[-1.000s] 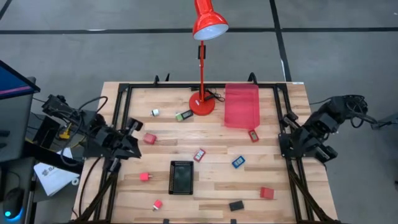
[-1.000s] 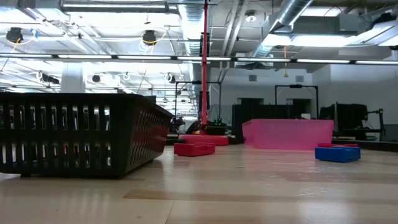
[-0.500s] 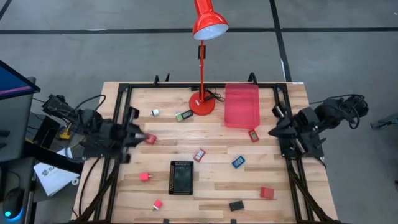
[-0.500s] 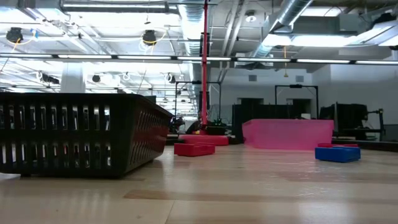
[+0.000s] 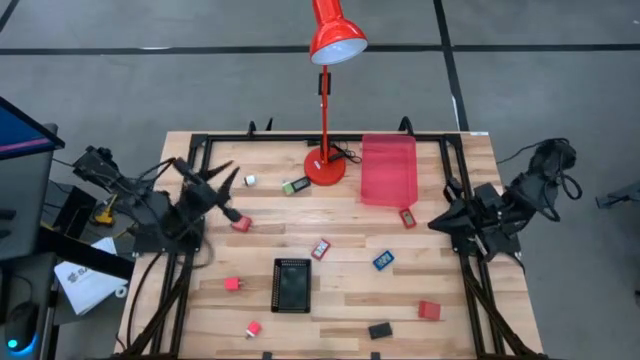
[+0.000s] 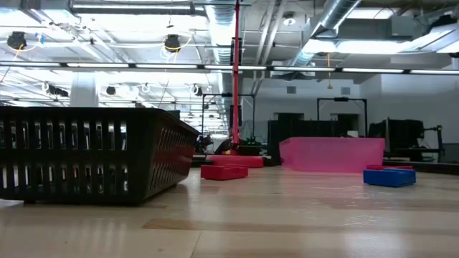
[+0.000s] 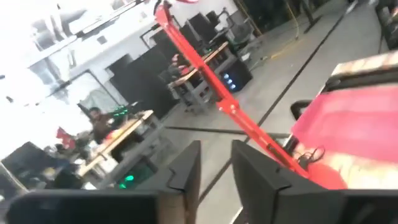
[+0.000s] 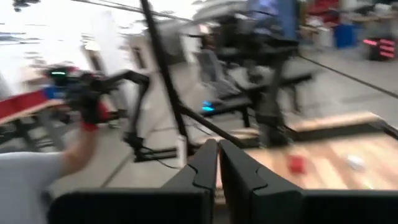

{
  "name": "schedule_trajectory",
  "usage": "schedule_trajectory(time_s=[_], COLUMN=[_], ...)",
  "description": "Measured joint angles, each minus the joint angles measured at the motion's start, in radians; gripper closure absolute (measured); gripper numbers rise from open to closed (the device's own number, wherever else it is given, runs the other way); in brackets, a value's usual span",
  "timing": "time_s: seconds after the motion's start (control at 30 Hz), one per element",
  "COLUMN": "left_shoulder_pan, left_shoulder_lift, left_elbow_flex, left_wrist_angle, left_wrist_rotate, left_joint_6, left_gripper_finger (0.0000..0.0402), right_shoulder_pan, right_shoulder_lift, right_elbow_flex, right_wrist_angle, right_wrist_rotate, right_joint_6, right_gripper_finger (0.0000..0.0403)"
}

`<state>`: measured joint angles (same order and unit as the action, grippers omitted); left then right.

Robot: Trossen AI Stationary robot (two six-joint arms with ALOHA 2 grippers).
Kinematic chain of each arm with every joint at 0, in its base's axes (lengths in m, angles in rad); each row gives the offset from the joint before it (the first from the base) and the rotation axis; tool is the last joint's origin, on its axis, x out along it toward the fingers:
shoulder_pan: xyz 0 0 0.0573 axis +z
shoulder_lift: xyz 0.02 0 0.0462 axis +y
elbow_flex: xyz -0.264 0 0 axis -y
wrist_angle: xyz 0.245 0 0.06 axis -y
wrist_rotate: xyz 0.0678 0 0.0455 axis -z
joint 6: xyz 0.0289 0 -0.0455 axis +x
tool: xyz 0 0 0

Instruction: Pick & Place Office items

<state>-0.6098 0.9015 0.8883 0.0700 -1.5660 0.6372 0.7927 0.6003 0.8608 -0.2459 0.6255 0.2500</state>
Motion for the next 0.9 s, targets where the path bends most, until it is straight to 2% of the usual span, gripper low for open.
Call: schedule_trajectory(time_s=[0.07, 0.17, 0.27, 0.4, 0.43, 0.47, 0.57, 0.6, 0.63, 0.77, 0.83, 0.9], left_shoulder_pan=[-0.018, -0.044, -0.038, -0.038, -0.038, -0.036, 0.024, 0.056, 0.091, 0.229, 0.318, 0.411], left_shoulder_lift=[0.031, 0.073, 0.122, 0.154, 0.161, 0.164, 0.166, 0.177, 0.192, 0.259, 0.288, 0.319], left_elbow_flex=[0.0, 0.0, 0.0, 0.0, 0.0, 0.0, -0.001, 0.0, 0.0, 0.043, 0.139, 0.279], left_wrist_angle=[0.03, 0.079, 0.083, 0.113, 0.101, 0.076, 0.045, 0.054, 0.076, 0.146, 0.048, -0.138], left_wrist_rotate=[-0.002, -0.005, -0.003, 0.027, 0.093, 0.201, 0.65, 0.758, 0.816, 0.816, 0.794, 0.786], left_joint_6=[0.001, 0.011, 0.001, -0.1, -0.145, -0.208, -0.39, -0.414, -0.415, -0.327, -0.323, -0.323], left_gripper_finger=[0.0282, 0.0249, 0.0223, 0.0202, 0.02, 0.0199, 0.0199, 0.0199, 0.0201, 0.0211, 0.0218, 0.0222], right_shoulder_pan=[0.042, 0.093, 0.132, 0.166, 0.17, 0.171, 0.17, 0.17, 0.17, 0.17, 0.17, 0.17], right_shoulder_lift=[-0.006, -0.006, -0.004, -0.006, -0.006, -0.005, -0.003, -0.004, -0.004, -0.003, -0.003, -0.003], right_elbow_flex=[0.0, 0.0, 0.0, 0.0, 0.003, 0.007, 0.024, 0.027, 0.03, 0.032, 0.032, 0.039], right_wrist_angle=[-0.071, -0.141, -0.123, -0.109, -0.112, -0.113, -0.108, -0.106, -0.104, -0.057, -0.04, -0.044], right_wrist_rotate=[0.119, 0.232, 0.3, 0.379, 0.395, 0.404, 0.414, 0.415, 0.415, 0.416, 0.419, 0.431], right_joint_6=[0.049, 0.111, 0.097, 0.006, -0.026, -0.061, -0.136, -0.158, -0.181, -0.269, -0.299, -0.302], right_gripper_finger=[0.0365, 0.0331, 0.0294, 0.0244, 0.0232, 0.022, 0.019, 0.0182, 0.0176, 0.0168, 0.017, 0.0174])
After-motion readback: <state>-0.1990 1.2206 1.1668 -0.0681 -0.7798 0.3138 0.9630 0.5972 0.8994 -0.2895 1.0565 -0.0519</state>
